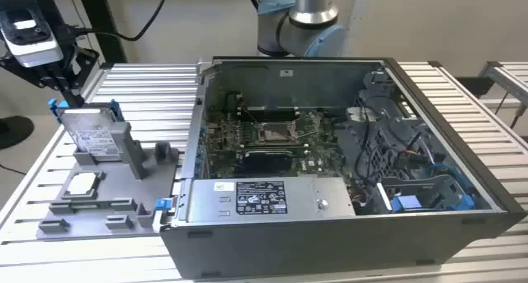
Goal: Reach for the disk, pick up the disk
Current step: 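Reach for the disk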
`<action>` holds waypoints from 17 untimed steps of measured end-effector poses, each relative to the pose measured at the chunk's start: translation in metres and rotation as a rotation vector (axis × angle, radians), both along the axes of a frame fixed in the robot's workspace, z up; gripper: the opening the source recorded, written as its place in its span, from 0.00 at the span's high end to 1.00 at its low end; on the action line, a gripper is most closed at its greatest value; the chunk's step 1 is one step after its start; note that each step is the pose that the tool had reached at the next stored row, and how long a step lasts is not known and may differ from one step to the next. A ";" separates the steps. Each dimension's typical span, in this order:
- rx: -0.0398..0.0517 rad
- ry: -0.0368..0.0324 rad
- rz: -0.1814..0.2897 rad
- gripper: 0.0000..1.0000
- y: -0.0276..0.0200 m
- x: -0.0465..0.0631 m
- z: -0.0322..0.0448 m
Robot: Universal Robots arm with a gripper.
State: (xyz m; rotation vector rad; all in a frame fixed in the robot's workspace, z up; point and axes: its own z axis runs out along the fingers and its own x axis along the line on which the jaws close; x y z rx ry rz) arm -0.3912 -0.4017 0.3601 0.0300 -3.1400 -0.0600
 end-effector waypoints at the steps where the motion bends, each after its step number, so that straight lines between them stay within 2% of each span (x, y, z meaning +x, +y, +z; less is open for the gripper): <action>1: 0.0000 0.0000 0.000 1.00 0.0000 0.000 0.0000; 13: 0.0000 0.0000 0.000 1.00 0.0004 0.000 0.0000; 15: -0.0001 0.0001 0.000 1.00 0.0028 0.000 0.0000; 17: -0.0001 0.0001 0.000 1.00 0.0082 -0.002 0.0000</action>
